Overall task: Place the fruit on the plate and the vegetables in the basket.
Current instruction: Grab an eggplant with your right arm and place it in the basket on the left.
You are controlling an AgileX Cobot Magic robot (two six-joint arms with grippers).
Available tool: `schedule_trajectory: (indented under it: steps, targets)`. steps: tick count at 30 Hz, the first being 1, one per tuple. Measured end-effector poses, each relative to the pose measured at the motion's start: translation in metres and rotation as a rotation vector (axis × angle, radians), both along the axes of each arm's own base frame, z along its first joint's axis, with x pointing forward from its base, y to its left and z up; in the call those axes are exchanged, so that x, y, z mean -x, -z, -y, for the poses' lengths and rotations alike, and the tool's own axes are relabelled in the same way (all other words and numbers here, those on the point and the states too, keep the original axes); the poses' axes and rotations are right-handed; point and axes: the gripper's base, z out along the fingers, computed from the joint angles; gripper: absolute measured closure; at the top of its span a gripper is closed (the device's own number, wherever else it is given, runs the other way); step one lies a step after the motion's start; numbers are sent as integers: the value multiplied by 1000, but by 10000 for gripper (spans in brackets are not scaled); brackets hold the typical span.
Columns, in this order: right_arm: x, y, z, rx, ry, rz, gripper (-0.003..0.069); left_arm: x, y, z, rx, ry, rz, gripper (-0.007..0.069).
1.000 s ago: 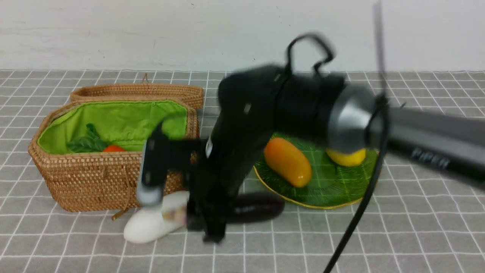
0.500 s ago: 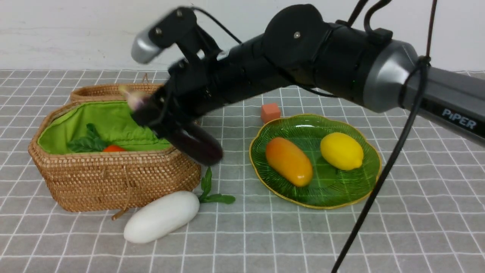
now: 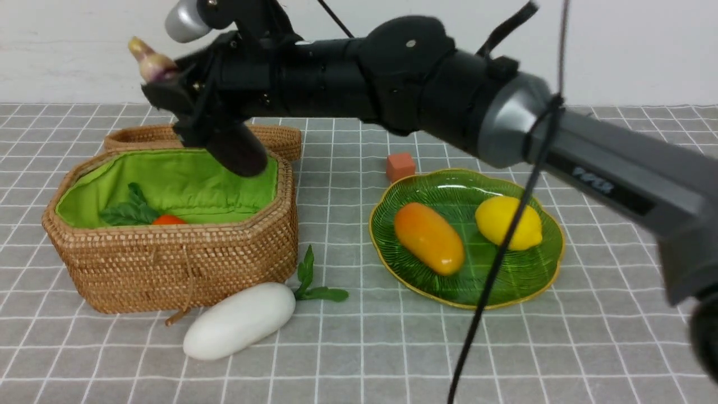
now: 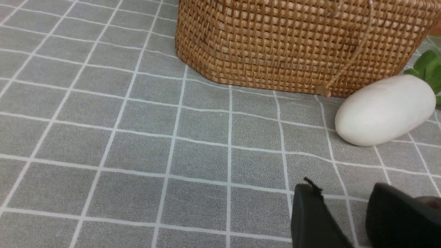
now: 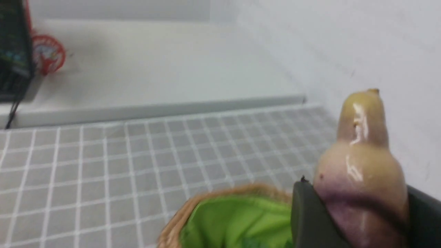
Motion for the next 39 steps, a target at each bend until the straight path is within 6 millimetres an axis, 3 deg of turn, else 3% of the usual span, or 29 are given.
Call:
schedule_trajectory:
  steps: [5,14,22,31,39]
  targets:
    - [-13,18,-11,-104,12,-11,381,0,0,0,0,0,0,386]
    - [-30,59,-17,-66,85,-65,381,0,0,0,0,0,0,386]
    - [-30,59,-17,-76,89,-84,378,0,0,0,0,0,0,386]
    - [-26,57,-18,-106,50,-126,151,0,0,0,0,0,0,386]
    - [-10,36,-17,-139,-93,-168,147,0,0,0,0,0,0,386]
